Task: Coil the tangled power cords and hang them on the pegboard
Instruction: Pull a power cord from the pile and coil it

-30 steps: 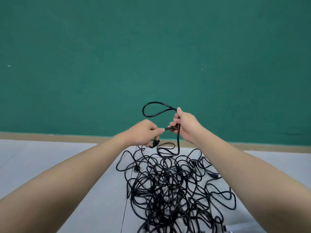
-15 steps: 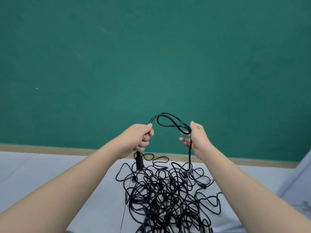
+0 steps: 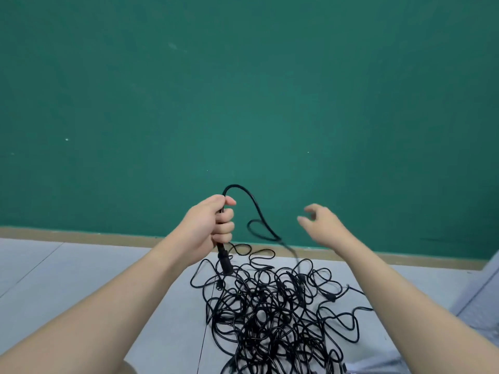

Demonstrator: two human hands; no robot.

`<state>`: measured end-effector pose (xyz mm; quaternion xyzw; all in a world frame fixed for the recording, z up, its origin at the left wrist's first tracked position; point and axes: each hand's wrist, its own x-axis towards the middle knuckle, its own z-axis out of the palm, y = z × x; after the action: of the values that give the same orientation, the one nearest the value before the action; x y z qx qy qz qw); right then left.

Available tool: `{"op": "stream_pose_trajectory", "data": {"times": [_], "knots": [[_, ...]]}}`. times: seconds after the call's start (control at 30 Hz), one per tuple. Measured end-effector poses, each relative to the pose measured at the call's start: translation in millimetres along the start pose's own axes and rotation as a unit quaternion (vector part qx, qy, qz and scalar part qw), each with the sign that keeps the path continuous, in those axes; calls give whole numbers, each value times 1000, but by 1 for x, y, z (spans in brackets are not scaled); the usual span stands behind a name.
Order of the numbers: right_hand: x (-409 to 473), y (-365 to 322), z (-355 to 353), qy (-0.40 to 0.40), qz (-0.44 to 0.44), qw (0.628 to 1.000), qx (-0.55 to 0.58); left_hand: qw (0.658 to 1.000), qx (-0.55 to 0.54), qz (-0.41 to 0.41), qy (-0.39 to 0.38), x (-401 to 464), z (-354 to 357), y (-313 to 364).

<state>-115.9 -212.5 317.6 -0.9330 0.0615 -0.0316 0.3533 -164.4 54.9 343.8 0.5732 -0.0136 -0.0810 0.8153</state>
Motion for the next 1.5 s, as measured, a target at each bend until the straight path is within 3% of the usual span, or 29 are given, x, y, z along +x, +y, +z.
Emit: {"op": "stream_pose_trajectory", "data": {"times": [0.03, 0.1, 0.2, 0.37, 0.67, 0.73, 0.87, 0.93, 1.1, 1.3, 1.5], "knots": [[-12, -15, -2, -31, -17, 996, 77, 1000, -12, -9, -15, 1, 0, -3], [-48, -37, 6, -172, -49, 963, 199, 998, -49, -24, -32, 8, 3, -9], [-84, -45, 38, -270, -91, 943, 174, 998, -48, -11, -43, 18, 6, -13], [-75, -51, 59, -234, -89, 945, 211, 995, 68, 26, -67, 30, 2, -18], [-61, -43, 65, -200, -114, 919, 321, 983, 176, 47, -31, 36, -8, -24], [-59, -45, 62, -192, -92, 903, 374, 964, 249, 91, 31, 35, -10, -25], [-58, -45, 44, -179, -53, 870, 457, 868, 420, 221, 147, 40, -12, -26], [-58, -43, 36, -179, -52, 852, 490, 879, 406, 212, 132, 44, -12, -28], [-63, -42, 12, -180, -56, 813, 552, 938, 329, 88, -55, 48, -9, -52], [-60, -30, -9, -138, -51, 798, 584, 979, 171, 84, -75, 43, 29, -45], [-55, -17, -17, -98, -30, 775, 624, 989, 125, 22, -79, 42, 49, -49]]}}
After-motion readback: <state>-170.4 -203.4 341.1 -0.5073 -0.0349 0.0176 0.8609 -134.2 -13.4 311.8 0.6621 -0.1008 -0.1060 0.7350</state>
